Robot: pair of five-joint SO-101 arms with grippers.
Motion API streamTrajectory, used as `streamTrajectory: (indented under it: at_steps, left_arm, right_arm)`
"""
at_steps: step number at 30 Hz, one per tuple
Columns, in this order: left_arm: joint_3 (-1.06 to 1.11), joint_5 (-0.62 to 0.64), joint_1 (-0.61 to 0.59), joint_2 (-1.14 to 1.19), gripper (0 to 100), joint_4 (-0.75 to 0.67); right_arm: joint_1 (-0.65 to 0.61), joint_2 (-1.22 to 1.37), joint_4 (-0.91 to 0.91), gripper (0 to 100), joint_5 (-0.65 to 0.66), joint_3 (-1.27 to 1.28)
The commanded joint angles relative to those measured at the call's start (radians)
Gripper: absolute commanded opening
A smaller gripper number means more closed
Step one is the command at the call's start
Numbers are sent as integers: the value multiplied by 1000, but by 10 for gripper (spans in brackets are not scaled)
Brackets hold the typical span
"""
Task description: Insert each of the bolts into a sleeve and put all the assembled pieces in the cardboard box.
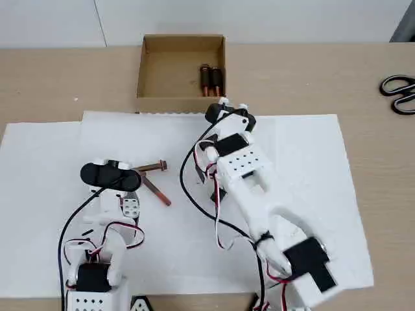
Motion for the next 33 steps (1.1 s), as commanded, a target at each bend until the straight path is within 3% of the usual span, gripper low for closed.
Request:
streamTrajectory:
  at_steps: [1, 18, 33]
  left_arm:
    - [-12, -3, 0, -11, 9, 0]
    - [-12, -3, 2, -11, 9, 0]
    - [-10, -3, 2, -11, 9, 0]
  right_arm:
    - [-5, 44, -8, 154, -9, -71]
    - [-88, 91, -5, 154, -52, -68]
    - [-81, 104, -16, 131, -54, 6]
